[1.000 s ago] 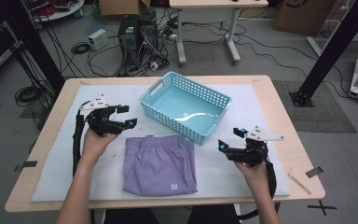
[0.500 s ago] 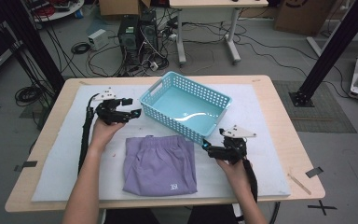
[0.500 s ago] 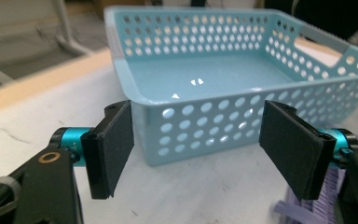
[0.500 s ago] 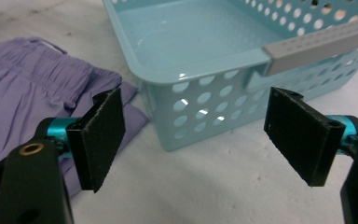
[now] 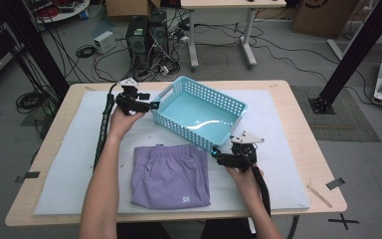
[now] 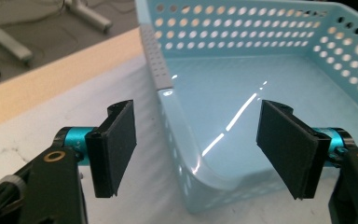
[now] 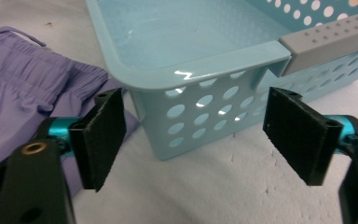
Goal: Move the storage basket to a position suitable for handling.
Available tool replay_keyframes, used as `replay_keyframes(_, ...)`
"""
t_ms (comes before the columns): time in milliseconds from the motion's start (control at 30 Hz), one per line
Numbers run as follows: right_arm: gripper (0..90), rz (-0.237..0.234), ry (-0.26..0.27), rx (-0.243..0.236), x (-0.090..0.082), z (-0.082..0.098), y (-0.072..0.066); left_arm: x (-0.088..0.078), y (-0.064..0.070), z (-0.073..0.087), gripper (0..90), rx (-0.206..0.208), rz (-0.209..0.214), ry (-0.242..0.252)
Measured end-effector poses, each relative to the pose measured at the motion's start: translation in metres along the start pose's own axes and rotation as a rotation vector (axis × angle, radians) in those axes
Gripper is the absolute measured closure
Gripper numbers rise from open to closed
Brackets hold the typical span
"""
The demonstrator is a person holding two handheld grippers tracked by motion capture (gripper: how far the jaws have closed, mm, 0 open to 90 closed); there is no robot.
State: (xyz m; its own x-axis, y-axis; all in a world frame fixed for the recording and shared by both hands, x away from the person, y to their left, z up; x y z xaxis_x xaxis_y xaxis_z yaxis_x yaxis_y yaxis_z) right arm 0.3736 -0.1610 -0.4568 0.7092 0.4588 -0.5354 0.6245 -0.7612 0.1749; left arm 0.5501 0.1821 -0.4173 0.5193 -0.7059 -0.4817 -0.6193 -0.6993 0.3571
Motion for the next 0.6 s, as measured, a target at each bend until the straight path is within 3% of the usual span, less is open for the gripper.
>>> replay_keyframes(100, 26.2, -0.027, 0.005, 0.002, 0.005, 0.001, 0.002, 0.009, -0.002, 0.006, 39.9, -0.012, 0.038, -0.035)
replay_keyframes(167, 26.1, -0.021, 0.008, -0.007, 0.006, 0.0, 0.003, 0.009, -0.002, 0.008, 46.4, -0.036, 0.088, -0.041)
replay_keyframes(300, 26.0, -0.04, 0.001, -0.008, 0.008, -0.001, 0.01, 0.007, -0.004, 0.009, 48.5, -0.082, 0.112, -0.05)
replay_keyframes(467, 23.2, -0.051, -0.014, -0.021, 0.016, -0.007, 0.022, 0.0, -0.002, 0.014, 49.8, -0.109, 0.113, -0.051)
replay_keyframes(600, 20.7, -0.081, -0.017, -0.034, 0.026, -0.013, 0.034, -0.014, 0.0, 0.021, 49.4, -0.132, 0.077, -0.05)
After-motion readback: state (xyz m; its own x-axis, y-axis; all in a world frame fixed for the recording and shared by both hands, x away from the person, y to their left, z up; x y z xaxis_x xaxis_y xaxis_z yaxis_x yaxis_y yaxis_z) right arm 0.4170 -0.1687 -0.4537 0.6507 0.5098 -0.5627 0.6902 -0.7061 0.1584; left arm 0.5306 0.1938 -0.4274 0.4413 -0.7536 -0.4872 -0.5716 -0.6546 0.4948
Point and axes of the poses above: each handheld gripper's, and its own axes: x roughly forward along the jaws, z roughly out of its underside, y roughly to its right, the point moved 4 cm from there along x, roughly forward along the jaws, and after that the axes turned 13 degrees about -x, right-handed, at the moved point
